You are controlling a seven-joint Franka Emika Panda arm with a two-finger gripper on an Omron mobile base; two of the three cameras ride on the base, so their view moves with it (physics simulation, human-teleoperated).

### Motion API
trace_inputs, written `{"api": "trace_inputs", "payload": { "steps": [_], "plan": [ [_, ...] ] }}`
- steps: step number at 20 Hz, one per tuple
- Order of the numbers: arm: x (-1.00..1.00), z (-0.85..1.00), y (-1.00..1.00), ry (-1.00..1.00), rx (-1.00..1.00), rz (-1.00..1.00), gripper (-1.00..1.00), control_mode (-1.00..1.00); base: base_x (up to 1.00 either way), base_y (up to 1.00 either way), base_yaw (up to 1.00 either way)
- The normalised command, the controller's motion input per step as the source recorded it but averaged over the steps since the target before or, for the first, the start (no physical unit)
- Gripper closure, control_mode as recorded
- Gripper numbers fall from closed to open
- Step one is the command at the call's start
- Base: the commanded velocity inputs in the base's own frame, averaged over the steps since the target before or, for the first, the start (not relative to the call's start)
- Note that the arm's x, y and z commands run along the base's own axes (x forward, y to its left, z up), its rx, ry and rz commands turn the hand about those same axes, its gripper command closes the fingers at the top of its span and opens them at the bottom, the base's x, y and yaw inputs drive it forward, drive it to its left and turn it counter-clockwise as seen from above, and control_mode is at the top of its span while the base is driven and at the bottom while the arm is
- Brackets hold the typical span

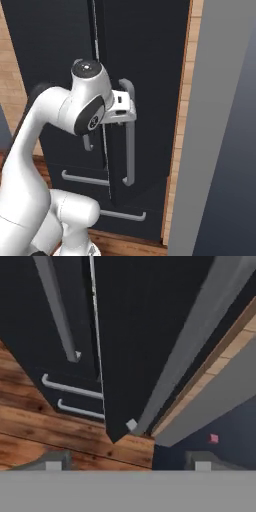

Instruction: Retrieve the butter from the fridge and place it on a plate on the dining table. Then retrieve the butter knife by the fridge and place it near the plate.

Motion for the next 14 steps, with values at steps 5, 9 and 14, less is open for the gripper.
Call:
{"api": "trace_inputs", "payload": {
  "steps": [5, 9, 14],
  "plan": [
    [-0.24, 0.34, 1.0, 0.16, -0.53, 0.0, -1.0, -1.0, 0.0, 0.0, 0.0],
    [-0.01, -0.02, 1.0, 0.35, -0.61, 0.0, -1.0, -1.0, 0.0, 0.0, 0.0],
    [0.34, -0.07, 0.84, 0.1, -0.39, 0.02, -1.0, -1.0, 0.0, 0.0, 0.0]
  ]
}}
